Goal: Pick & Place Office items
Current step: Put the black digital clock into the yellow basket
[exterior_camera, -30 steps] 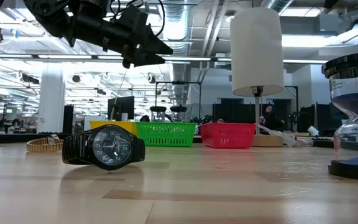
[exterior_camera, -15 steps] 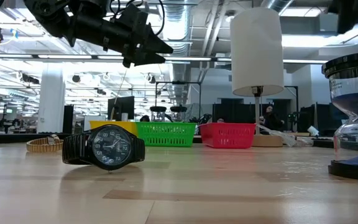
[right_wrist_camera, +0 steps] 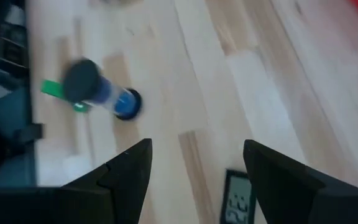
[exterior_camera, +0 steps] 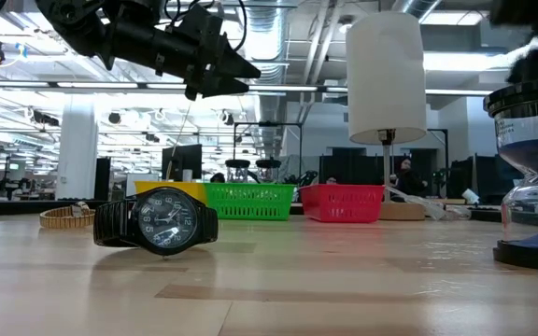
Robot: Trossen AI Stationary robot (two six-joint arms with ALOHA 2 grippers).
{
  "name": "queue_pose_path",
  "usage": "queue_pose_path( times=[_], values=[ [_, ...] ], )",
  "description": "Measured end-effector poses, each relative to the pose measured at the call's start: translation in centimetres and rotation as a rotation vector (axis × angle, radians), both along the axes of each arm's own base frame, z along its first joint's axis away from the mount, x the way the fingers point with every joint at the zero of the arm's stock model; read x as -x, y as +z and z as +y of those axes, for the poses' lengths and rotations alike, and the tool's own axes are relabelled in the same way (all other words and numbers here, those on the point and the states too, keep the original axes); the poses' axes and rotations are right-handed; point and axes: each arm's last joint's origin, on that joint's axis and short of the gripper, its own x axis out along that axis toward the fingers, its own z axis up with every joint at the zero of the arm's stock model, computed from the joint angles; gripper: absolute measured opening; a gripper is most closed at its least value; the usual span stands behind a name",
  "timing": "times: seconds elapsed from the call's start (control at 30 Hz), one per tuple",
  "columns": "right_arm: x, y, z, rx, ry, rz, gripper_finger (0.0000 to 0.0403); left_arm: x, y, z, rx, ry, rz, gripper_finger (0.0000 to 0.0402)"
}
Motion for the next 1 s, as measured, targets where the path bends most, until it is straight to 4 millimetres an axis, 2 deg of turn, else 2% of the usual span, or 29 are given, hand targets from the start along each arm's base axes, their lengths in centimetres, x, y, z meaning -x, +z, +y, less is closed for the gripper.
queue_pose_path(
  times=[0.2,0.63,1.0],
  values=[
    [0.2,-3.3,0.3,-0.039,0.001,0.190,0.0244,0.0,0.0,0.0,0.000,0.000,-0.001,0.0269],
    [-2.5,-7.8,1.0,0.134,0.029,0.478,0.0244,0.0,0.1,0.0,-0.003,0.000,-0.013,0.0269],
    [-3.7,-9.3,0.6,0.101,0.048,0.566,0.0244,0.0,0.3,0.0,-0.005,0.000,-0.027,0.0269]
  ],
)
